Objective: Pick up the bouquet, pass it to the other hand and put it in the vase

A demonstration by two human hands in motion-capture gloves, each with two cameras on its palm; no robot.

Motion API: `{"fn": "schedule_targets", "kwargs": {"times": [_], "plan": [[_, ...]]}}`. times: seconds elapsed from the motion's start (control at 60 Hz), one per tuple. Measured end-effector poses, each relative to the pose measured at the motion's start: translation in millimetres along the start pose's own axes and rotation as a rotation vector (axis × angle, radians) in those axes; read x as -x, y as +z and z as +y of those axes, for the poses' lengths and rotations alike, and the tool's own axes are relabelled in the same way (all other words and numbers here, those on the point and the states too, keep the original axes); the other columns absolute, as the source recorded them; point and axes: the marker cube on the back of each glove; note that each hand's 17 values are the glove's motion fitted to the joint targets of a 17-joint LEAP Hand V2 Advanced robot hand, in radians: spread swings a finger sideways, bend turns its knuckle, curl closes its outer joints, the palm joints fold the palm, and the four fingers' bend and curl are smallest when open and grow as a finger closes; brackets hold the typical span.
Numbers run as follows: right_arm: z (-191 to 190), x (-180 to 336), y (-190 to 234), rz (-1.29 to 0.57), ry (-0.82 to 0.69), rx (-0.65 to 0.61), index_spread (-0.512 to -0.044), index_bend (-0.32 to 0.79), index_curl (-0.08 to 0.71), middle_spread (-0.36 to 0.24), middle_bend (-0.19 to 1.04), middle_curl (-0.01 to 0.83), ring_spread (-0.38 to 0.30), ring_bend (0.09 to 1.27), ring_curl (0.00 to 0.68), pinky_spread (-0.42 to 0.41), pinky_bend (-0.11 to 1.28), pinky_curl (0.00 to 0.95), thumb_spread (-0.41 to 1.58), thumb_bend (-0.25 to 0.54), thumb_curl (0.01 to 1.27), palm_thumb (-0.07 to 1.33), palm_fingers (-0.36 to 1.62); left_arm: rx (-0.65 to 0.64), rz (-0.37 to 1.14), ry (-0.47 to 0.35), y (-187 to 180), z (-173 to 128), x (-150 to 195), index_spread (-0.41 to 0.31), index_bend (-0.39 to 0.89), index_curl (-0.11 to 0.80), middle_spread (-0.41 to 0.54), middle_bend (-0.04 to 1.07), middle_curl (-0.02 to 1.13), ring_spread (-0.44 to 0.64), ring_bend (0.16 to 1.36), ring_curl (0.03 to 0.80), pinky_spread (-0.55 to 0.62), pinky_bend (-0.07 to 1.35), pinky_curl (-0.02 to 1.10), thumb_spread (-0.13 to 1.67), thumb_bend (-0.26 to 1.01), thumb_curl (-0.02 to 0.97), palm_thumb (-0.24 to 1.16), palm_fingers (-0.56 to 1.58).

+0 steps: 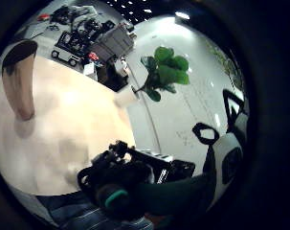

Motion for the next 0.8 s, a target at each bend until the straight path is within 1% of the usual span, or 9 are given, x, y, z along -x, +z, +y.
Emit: {"fn": "schedule_targets", "kwargs": {"times": [0.083,0.117,0.2,0.25,0.317,0.4,0.533,0.7,0.8], "plan": [[3.0,13.8,-0.1,-0.007,-0.106,0.074,-0.191,0.65,0.630,-0.139,0.94,0.648,-0.176,1.08,0.594,-0.217,0.80,0.561,0.98,-0.030,0.57,1.04,1.36,-0.008,-0.040,0.006,-3.8,-19.5,9.0,-0.292,0.48,0.426,-0.305,0.70,0.54,-0.34,0.78,0.409,-0.36,0.58,0.43,1.03,0.02,0.413,0.68,1.51],[-0.2,19.5,4.0,-0.085,-0.171,0.131,-0.194,0.60,0.620,-0.140,0.94,0.642,-0.178,1.05,0.583,-0.233,0.78,0.550,1.00,-0.039,0.57,1.01,1.33,-0.011,-0.048,0.004,-7.0,-23.9,3.5,-0.309,0.51,0.443,-0.315,0.71,0.55,-0.35,0.78,0.417,-0.37,0.59,0.44,1.04,0.01,0.416,0.69,1.50],[-7.9,29.0,0.9,-0.137,-0.341,0.197,-0.198,0.43,0.577,-0.135,0.84,0.594,-0.173,0.97,0.543,-0.282,0.72,0.504,1.02,-0.063,0.52,0.88,1.23,-0.042,-0.074,0.030,-19.3,-43.7,-16.9,-0.336,0.55,0.473,-0.335,0.74,0.55,-0.36,0.81,0.434,-0.39,0.60,0.45,1.07,0.00,0.422,0.70,1.48],[-12.9,30.6,-3.6,-0.167,-0.415,0.240,-0.211,0.27,0.525,-0.130,0.71,0.545,-0.176,0.86,0.499,-0.285,0.73,0.483,1.02,-0.115,0.47,0.71,1.04,-0.066,-0.090,0.055,-29.1,-60.8,-31.0,-0.345,0.56,0.486,-0.342,0.75,0.56,-0.37,0.81,0.441,-0.39,0.61,0.45,1.08,-0.01,0.426,0.71,1.47],[-20.7,21.5,-9.2,-0.180,-0.361,0.290,-0.229,0.15,0.491,-0.126,0.62,0.511,-0.170,0.78,0.471,-0.226,0.66,0.454,1.03,-0.103,0.42,0.57,0.95,-0.111,-0.099,0.079,-44.7,-83.5,-53.8,-0.350,0.57,0.501,-0.348,0.76,0.56,-0.37,0.82,0.448,-0.40,0.62,0.46,1.09,-0.01,0.432,0.72,1.46],[-34.4,0.5,-18.5,-0.070,-0.260,0.283,-0.252,0.11,0.439,-0.111,0.53,0.475,-0.151,0.69,0.437,-0.119,0.55,0.421,1.03,-0.072,0.39,0.45,0.82,-0.186,-0.117,0.120,-65.4,-116.1,-77.6,-0.355,0.58,0.512,-0.347,0.77,0.56,-0.37,0.83,0.454,-0.40,0.63,0.46,1.10,-0.02,0.437,0.72,1.45],[-58.3,-16.7,-30.5,-0.012,-0.315,0.255,-0.287,0.08,0.360,-0.102,0.39,0.425,-0.131,0.62,0.398,0.009,0.54,0.391,1.03,-0.039,0.36,0.39,0.71,-0.289,-0.174,0.182,-95.1,-162.2,-99.1,-0.353,0.58,0.528,-0.347,0.78,0.56,-0.38,0.83,0.458,-0.41,0.64,0.47,1.11,-0.02,0.441,0.72,1.44],[-96.4,-26.4,-41.4,0.036,-0.447,0.179,-0.333,0.10,0.305,-0.117,0.25,0.385,-0.095,0.51,0.364,0.136,0.55,0.382,1.04,-0.029,0.34,0.37,0.52,-0.338,-0.219,0.145,-116.4,-190.4,-98.1,-0.354,0.58,0.542,-0.347,0.79,0.56,-0.38,0.84,0.461,-0.41,0.65,0.47,1.11,-0.02,0.445,0.72,1.43],[-99.3,-26.7,-42.9,-0.002,-0.329,0.217,-0.356,0.09,0.274,-0.121,0.21,0.374,-0.077,0.48,0.350,0.190,0.56,0.376,1.04,-0.027,0.33,0.37,0.43,-0.348,-0.241,0.128,-122.7,-196.4,-90.5,-0.355,0.57,0.548,-0.346,0.80,0.55,-0.38,0.84,0.463,-0.41,0.65,0.47,1.11,-0.02,0.447,0.71,1.43]]}}
